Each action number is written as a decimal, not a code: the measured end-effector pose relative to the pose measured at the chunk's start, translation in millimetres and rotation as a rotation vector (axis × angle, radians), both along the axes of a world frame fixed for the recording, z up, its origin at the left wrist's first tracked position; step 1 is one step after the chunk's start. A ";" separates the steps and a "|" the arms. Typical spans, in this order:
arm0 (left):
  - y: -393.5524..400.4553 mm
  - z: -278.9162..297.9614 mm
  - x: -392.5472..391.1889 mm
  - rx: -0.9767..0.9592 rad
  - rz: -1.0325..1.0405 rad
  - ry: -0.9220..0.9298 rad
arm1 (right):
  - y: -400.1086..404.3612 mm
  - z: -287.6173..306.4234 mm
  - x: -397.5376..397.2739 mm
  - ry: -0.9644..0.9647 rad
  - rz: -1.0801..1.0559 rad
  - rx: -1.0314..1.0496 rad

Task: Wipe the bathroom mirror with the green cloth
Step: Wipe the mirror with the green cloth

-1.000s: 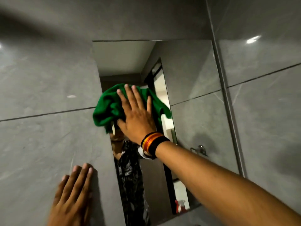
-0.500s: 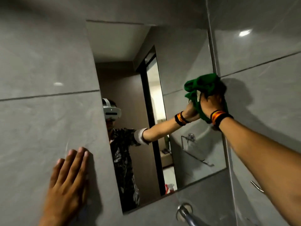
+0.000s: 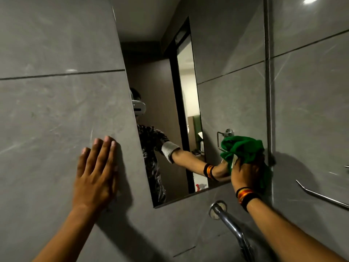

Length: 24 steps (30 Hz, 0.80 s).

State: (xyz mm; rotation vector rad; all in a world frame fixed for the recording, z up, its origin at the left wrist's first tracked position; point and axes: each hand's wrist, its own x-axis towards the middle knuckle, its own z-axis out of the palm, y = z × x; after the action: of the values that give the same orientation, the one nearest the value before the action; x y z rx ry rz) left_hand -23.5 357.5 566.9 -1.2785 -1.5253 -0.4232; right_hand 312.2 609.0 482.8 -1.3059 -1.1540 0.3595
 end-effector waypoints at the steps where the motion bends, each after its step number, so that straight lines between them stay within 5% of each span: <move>1: 0.5 0.1 -1.5 0.000 0.007 -0.002 | -9.5 3.4 -13.9 0.026 0.011 0.016; 10: -30.4 15.2 23.1 -0.155 0.056 -0.052 | -180.1 -22.0 -154.3 -0.528 0.464 0.249; 13: -53.7 29.9 40.3 -0.239 0.082 -0.053 | -223.6 -25.9 -158.7 -0.418 0.721 0.223; 17: -93.3 10.2 60.6 -0.302 0.091 -0.072 | -286.7 -29.2 -161.9 -0.045 0.892 -0.156; 24: -189.6 -113.7 64.8 -0.621 0.170 -0.233 | -370.6 -106.3 -184.5 0.012 0.957 -0.502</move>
State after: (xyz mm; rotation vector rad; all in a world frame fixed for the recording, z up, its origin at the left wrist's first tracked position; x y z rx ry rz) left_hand 41.3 167.9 453.2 -1.5869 -2.0412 0.0277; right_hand 127.6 238.4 376.5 -1.0667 -1.6976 1.4226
